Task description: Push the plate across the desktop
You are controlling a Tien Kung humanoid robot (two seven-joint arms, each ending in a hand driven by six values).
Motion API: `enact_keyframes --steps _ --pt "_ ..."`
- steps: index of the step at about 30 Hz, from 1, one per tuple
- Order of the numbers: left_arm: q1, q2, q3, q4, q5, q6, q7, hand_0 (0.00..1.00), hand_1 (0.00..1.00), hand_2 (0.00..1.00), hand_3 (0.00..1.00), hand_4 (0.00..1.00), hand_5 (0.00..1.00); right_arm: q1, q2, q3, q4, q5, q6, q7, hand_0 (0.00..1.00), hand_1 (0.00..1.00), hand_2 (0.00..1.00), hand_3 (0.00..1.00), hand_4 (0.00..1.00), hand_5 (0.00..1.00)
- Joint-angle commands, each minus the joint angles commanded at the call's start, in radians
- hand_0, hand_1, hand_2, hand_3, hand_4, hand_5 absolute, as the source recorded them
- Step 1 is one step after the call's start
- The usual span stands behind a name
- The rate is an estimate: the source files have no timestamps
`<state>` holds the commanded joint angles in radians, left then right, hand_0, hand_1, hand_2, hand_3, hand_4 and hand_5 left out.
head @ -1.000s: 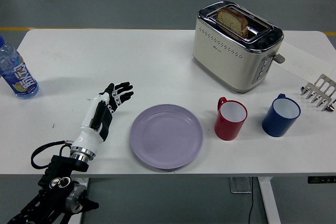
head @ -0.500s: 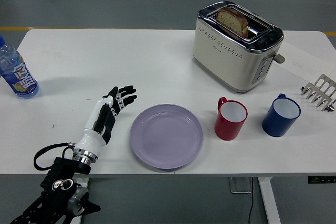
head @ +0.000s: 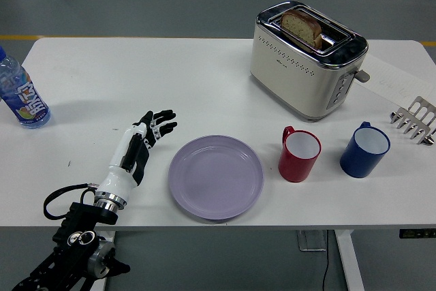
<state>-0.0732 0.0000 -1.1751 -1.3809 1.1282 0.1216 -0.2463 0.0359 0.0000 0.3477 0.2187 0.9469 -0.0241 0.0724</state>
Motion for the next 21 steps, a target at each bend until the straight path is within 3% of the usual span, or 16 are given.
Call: enact_keyframes --steps 7,21 --pt "-0.003 0.0 -0.009 0.002 0.0 0.001 0.0 0.793 0.749 0.772 0.703 0.536 0.998 -0.003 0.0 -0.055 0.0 0.063 0.025 0.012 0.595 0.547 0.703 0.703 0.464 0.615" --pt "-0.006 0.0 -0.02 0.005 -0.001 0.002 -0.003 0.793 0.749 0.772 0.702 0.536 0.998 0.007 0.0 -0.02 -0.006 0.023 -0.014 0.035 0.595 0.537 0.692 0.687 0.482 0.657"
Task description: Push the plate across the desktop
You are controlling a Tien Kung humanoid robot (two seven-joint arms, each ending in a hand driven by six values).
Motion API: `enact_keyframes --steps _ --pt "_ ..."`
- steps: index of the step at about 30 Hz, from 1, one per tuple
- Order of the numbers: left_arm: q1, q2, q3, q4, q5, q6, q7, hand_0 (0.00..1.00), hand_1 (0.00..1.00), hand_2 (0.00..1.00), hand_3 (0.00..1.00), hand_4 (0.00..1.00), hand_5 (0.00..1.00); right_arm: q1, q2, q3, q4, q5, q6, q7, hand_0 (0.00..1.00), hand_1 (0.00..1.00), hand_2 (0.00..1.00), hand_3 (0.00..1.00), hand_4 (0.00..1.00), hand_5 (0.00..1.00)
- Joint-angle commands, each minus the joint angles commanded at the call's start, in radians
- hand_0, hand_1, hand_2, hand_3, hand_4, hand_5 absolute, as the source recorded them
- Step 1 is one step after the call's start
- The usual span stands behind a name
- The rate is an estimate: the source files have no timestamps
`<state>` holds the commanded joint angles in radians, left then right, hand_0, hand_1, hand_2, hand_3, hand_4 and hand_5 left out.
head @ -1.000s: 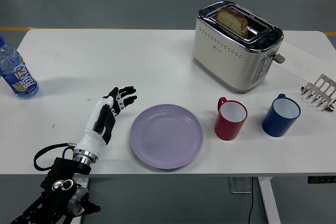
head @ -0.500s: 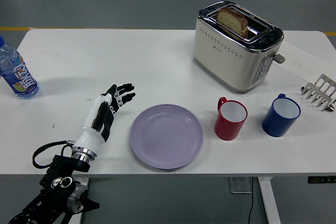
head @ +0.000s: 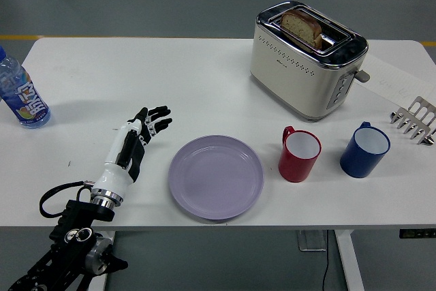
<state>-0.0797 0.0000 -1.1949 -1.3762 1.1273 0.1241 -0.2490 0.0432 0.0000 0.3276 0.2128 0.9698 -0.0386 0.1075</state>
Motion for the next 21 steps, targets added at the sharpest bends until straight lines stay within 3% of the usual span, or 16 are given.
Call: enact_keyframes --steps 21 --pt "0.001 0.0 -0.007 -0.001 -0.005 0.002 -0.002 0.792 0.747 0.769 0.697 0.534 0.998 0.004 0.0 0.071 -0.008 -0.116 -0.044 0.008 0.59 0.526 0.674 0.707 0.482 0.682"
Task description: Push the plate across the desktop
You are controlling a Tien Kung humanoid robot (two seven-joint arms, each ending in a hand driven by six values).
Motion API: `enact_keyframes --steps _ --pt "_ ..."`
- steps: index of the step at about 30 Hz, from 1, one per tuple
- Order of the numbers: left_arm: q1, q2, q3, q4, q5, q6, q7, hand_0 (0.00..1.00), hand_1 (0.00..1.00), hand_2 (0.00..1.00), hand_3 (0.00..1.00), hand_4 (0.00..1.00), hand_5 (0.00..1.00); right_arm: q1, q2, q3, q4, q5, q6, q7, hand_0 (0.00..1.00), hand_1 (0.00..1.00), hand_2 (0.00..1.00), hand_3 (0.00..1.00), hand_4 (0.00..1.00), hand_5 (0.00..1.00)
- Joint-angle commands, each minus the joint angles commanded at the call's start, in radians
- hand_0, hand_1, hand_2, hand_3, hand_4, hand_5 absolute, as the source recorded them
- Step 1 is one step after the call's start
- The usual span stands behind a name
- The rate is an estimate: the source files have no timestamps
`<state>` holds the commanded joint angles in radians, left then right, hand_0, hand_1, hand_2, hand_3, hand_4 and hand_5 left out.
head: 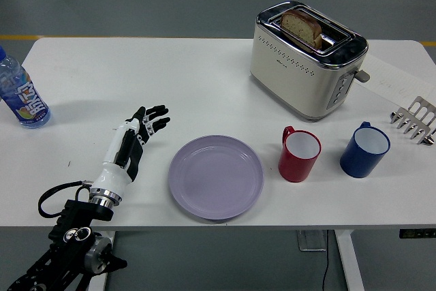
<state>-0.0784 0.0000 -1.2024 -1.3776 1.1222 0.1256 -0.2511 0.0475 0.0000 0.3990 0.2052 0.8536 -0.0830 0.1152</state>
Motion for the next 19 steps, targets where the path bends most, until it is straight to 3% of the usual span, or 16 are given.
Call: enact_keyframes --steps 19 --pt "0.005 0.0 0.025 0.0 0.001 0.003 -0.002 0.792 0.747 0.767 0.695 0.535 0.998 0.009 0.0 0.084 -0.005 -0.118 -0.012 -0.02 0.588 0.527 0.681 0.71 0.474 0.704"
